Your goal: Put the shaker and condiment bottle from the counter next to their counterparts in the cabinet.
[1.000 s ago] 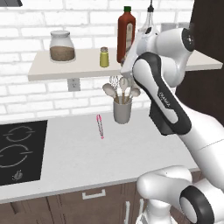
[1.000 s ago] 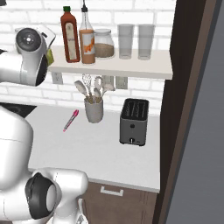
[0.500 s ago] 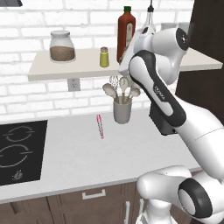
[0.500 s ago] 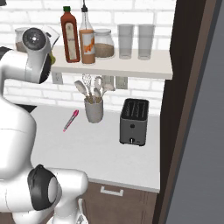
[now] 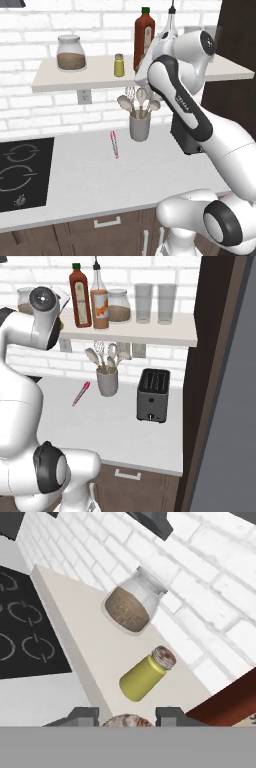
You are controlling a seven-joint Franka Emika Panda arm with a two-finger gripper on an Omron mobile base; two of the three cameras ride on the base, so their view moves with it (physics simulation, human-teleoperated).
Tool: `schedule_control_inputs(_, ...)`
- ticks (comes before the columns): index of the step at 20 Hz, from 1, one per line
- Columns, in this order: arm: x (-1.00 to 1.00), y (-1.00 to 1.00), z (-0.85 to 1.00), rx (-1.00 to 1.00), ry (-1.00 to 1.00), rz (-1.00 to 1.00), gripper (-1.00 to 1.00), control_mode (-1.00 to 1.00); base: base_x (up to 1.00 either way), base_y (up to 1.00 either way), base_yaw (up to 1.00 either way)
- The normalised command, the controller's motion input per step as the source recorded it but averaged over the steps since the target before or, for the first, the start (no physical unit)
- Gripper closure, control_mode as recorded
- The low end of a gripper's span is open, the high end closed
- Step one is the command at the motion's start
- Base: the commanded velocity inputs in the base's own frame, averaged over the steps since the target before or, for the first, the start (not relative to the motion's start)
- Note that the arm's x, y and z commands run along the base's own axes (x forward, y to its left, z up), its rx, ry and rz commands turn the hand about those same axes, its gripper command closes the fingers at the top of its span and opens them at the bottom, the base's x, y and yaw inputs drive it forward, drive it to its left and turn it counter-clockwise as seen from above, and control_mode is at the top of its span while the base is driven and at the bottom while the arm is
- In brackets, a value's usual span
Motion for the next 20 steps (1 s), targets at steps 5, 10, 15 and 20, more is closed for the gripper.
schedule_control_inputs(5,0.0,0.0,0.0,0.06,0.16,0.04,1.0,-1.0,0.0,0.0,0.0)
schedule_control_inputs(10,0.16,0.0,0.0,0.02,0.08,0.03,1.0,-1.0,0.0,0.0,0.0)
schedule_control_inputs(15,0.25,0.0,0.0,0.0,0.0,0.01,1.0,-1.0,0.0,0.0,0.0)
schedule_control_inputs(20,0.21,0.0,0.0,0.0,0.0,0.01,1.0,-1.0,0.0,0.0,0.0)
